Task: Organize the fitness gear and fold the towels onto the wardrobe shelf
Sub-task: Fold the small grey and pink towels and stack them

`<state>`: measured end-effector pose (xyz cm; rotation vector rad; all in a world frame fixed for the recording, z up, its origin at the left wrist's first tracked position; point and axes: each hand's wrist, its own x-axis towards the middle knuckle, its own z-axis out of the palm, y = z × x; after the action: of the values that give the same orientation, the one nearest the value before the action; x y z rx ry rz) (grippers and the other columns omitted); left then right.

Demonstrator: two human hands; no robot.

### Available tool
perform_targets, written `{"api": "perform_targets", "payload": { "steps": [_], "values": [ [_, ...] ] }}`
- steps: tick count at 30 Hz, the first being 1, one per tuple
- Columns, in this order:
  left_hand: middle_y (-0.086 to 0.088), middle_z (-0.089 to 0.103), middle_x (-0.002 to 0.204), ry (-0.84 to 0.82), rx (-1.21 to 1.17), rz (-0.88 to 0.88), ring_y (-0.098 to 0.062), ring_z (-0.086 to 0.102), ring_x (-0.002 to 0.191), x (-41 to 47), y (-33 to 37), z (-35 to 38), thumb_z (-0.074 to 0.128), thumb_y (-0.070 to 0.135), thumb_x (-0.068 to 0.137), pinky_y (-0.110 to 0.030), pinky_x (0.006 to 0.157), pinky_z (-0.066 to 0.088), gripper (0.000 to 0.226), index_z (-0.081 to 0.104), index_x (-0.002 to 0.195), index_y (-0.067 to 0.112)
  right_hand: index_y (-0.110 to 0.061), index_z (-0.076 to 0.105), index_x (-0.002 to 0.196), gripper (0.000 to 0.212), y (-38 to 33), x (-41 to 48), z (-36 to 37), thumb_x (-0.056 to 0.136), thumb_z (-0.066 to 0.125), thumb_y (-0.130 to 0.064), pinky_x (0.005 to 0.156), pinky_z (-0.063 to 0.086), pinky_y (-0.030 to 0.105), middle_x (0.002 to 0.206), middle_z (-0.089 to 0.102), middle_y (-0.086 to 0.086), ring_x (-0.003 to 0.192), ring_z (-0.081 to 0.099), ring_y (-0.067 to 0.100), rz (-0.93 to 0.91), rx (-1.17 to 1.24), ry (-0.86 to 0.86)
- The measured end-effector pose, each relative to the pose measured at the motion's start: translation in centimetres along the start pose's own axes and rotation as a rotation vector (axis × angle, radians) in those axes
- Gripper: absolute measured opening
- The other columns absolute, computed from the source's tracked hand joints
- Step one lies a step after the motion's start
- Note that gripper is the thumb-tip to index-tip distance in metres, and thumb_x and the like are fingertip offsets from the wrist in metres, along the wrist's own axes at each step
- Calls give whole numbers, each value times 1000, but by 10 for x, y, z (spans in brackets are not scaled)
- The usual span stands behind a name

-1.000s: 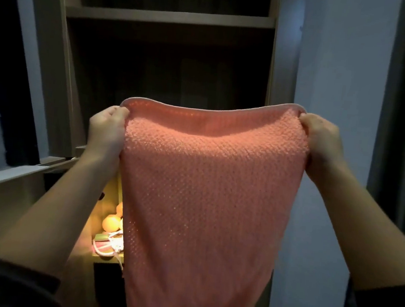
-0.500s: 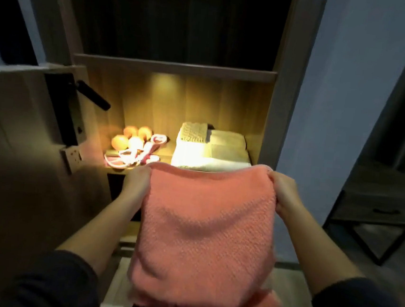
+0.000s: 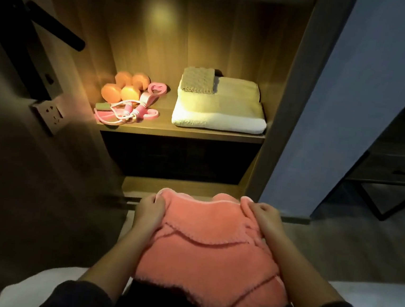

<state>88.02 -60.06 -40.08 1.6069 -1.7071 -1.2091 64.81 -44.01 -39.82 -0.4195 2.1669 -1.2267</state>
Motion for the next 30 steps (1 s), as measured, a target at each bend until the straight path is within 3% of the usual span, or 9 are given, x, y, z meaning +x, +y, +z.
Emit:
{"api": "perform_targets", "payload": {
  "steps": [5,8,12,14,17,20,24,27,30],
  "values": [
    [0,64,73,-6,106,41,-15,57,68,5,-11,14,51,48,95,-28,55,35,35,58,73,22,-16,68,81,26,16,14,15,89,61,-40,61,42,30,80,68,1,79,62,19,-48,-4,28],
    [-4,60,78,-3,110,-54,-21,56,72,16,-19,21,49,40,98,-30,58,38,32,57,80,14,-13,64,88,31,22,26,20,90,55,-43,58,41,30,84,65,0,76,59,16,60,42,58],
    [-2,56,81,-12,133,-171,-16,53,71,27,-25,26,45,32,99,-28,57,38,23,52,83,17,-18,54,77,30,28,40,26,100,49,-37,54,41,25,77,57,1,63,52,12,164,18,-41],
    [3,54,81,-30,116,-211,-14,55,74,28,-26,28,47,33,100,-28,58,41,15,48,86,26,-16,62,77,33,31,41,28,98,52,-40,52,42,25,76,62,2,67,57,14,163,-39,-32],
    [1,61,83,-42,47,-180,-19,61,77,30,-31,27,50,33,98,-32,62,49,16,54,84,26,-10,68,83,34,31,42,31,92,61,-42,61,50,36,78,68,8,75,62,23,106,17,7],
    [1,60,81,-78,58,-137,-17,59,74,33,-32,26,48,38,98,-29,57,45,19,53,80,31,-12,68,82,29,27,41,32,89,66,-40,63,51,37,77,69,9,74,63,22,69,65,-20],
    [-2,50,84,-119,123,-324,-18,52,75,43,-33,29,41,32,98,-30,60,41,23,39,76,33,-18,70,82,26,25,42,31,87,67,-44,63,53,35,74,70,-1,77,66,20,61,124,-34],
    [-8,55,86,-86,23,-395,-21,52,73,46,-37,29,45,29,94,-32,63,41,15,52,83,23,-18,72,86,29,25,43,29,87,67,-47,62,50,29,78,71,-4,78,66,16,63,170,-28],
    [-11,59,89,-70,-64,-433,-20,53,73,44,-43,24,53,30,93,-31,61,42,17,59,93,14,-9,70,91,32,27,47,27,90,65,-41,65,49,29,86,69,5,80,63,17,65,190,11]
  ]
}}
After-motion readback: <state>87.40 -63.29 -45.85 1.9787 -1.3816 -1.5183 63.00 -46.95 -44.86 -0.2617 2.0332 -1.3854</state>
